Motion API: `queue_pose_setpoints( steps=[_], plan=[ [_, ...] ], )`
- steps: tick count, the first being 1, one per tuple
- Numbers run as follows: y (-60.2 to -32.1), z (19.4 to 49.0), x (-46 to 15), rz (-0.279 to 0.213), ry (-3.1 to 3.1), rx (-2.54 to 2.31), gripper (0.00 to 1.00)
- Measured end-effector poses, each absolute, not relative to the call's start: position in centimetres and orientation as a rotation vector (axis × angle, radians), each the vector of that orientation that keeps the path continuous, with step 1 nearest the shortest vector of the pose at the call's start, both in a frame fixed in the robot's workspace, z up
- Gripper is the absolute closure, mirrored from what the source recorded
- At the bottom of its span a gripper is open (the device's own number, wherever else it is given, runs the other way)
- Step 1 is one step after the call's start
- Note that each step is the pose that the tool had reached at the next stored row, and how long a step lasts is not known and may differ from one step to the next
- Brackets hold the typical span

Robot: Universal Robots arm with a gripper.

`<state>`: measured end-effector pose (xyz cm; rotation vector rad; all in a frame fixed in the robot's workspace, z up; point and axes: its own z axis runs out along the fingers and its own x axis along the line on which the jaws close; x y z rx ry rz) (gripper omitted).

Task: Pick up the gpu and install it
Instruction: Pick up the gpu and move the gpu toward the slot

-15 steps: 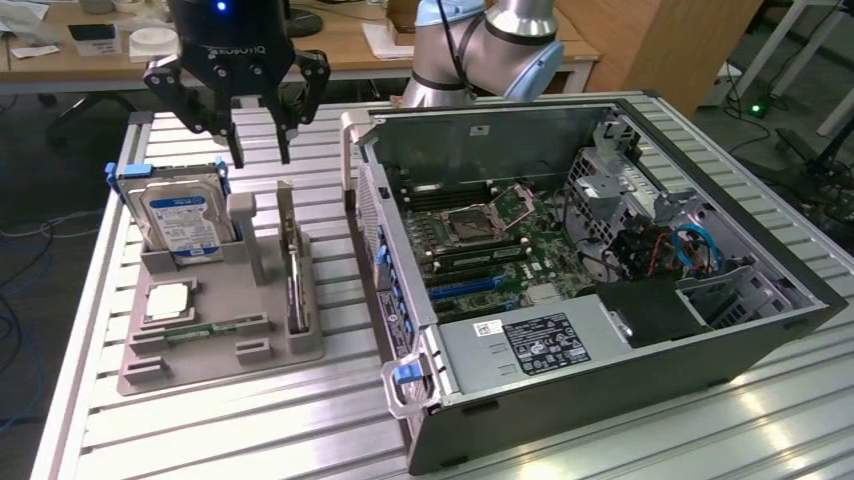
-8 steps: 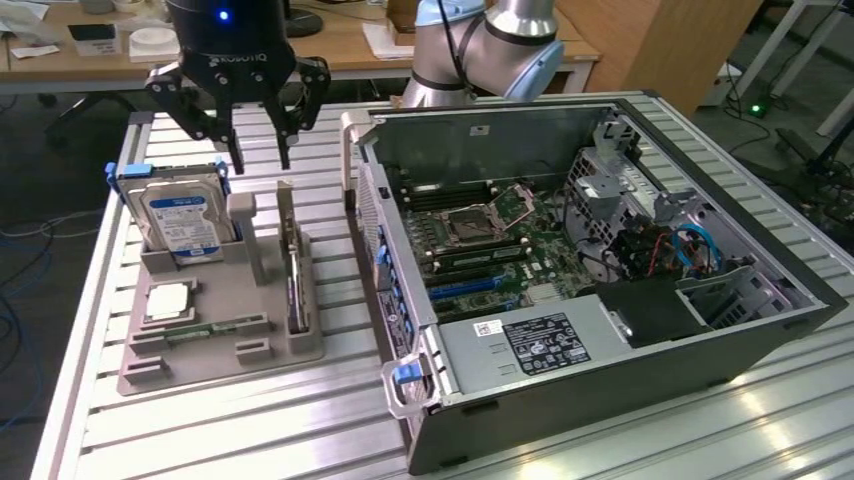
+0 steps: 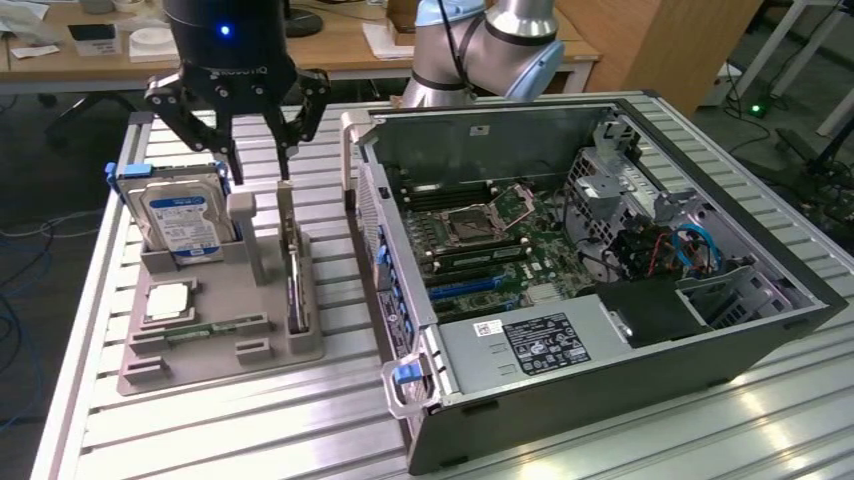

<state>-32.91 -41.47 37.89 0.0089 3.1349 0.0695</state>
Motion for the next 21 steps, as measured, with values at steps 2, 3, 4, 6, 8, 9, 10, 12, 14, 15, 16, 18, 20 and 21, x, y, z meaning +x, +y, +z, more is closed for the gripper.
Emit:
queue_pose_setpoints(
  steps=[2, 3, 4, 6, 8, 9, 10, 12, 14, 15, 16, 18, 20, 21],
  plan=[
    [-41.5, 37.5, -32.9, 0.069, 3.137, 0.009, 0.53],
    [-41.5, 37.3, -32.9, 0.069, 3.137, 0.009, 0.53],
    [-41.5, 37.2, -32.9, 0.069, 3.137, 0.009, 0.53],
    [-41.5, 36.8, -32.9, 0.069, 3.137, 0.009, 0.53],
    [-41.5, 36.4, -32.9, 0.069, 3.137, 0.009, 0.53],
    [-41.5, 36.3, -32.9, 0.069, 3.137, 0.009, 0.53],
    [-41.5, 36.1, -32.9, 0.07, 3.137, 0.009, 0.53],
    [-41.5, 35.7, -32.9, 0.069, 3.137, 0.009, 0.53],
    [-41.5, 35.3, -32.9, 0.069, 3.137, 0.009, 0.53],
    [-41.5, 35.2, -32.9, 0.069, 3.137, 0.009, 0.53],
    [-41.5, 35.0, -32.9, 0.07, 3.137, 0.009, 0.53],
    [-41.5, 34.6, -32.8, 0.069, 3.137, 0.009, 0.53],
    [-41.7, 34.4, -32.8, 0.069, 3.137, 0.009, 0.53],
    [-41.8, 34.2, -32.8, 0.07, 3.137, 0.009, 0.53]
  ],
)
